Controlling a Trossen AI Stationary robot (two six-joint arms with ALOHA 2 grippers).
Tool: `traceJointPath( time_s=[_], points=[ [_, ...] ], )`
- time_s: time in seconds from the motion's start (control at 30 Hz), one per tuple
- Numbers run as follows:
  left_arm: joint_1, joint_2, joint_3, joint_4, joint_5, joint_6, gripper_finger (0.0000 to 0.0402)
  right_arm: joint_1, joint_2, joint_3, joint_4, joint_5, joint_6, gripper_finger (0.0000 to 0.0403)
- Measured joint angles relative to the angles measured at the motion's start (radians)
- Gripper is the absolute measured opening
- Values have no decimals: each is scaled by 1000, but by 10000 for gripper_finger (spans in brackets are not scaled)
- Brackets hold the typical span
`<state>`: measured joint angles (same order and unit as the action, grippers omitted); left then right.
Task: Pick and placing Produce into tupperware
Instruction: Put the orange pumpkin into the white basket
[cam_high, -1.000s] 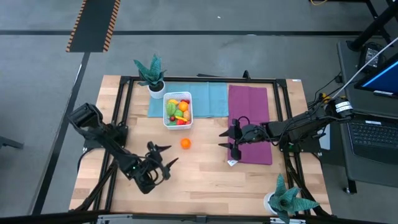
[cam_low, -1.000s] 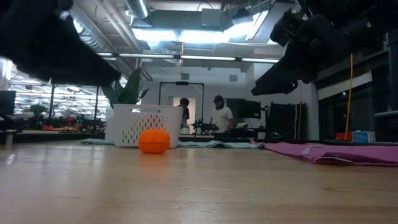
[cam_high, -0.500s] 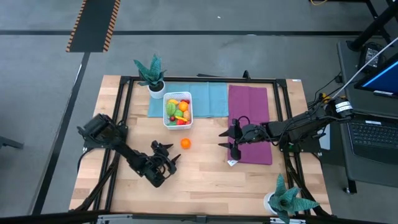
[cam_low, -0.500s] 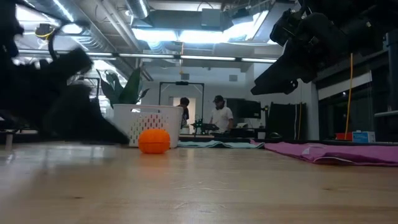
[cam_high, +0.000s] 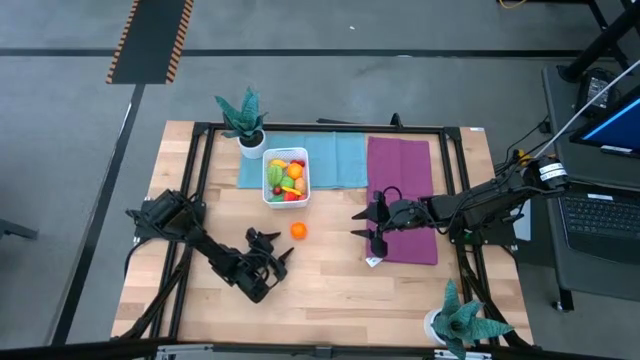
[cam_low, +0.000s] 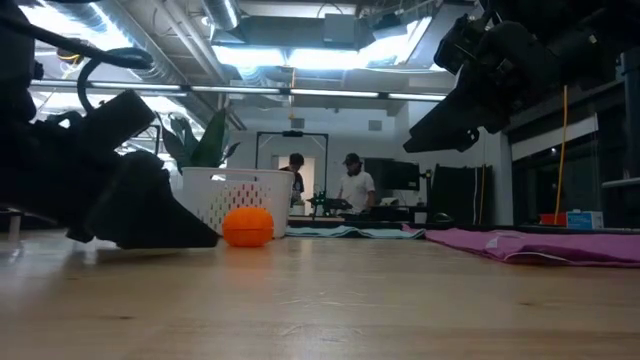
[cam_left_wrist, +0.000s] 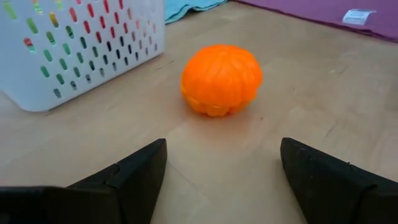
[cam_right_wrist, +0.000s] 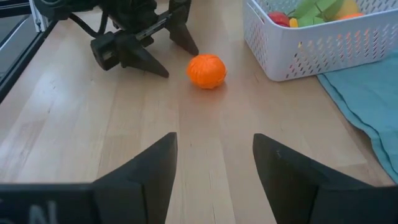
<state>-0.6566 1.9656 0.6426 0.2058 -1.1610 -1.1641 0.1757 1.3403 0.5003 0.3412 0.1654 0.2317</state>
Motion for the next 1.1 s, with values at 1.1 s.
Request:
traceJointPath(
  time_s=[1.1],
  points=[
    [213,-2,3,250,166,207,305,0,0,0,-2,0,-8,213]
  ],
)
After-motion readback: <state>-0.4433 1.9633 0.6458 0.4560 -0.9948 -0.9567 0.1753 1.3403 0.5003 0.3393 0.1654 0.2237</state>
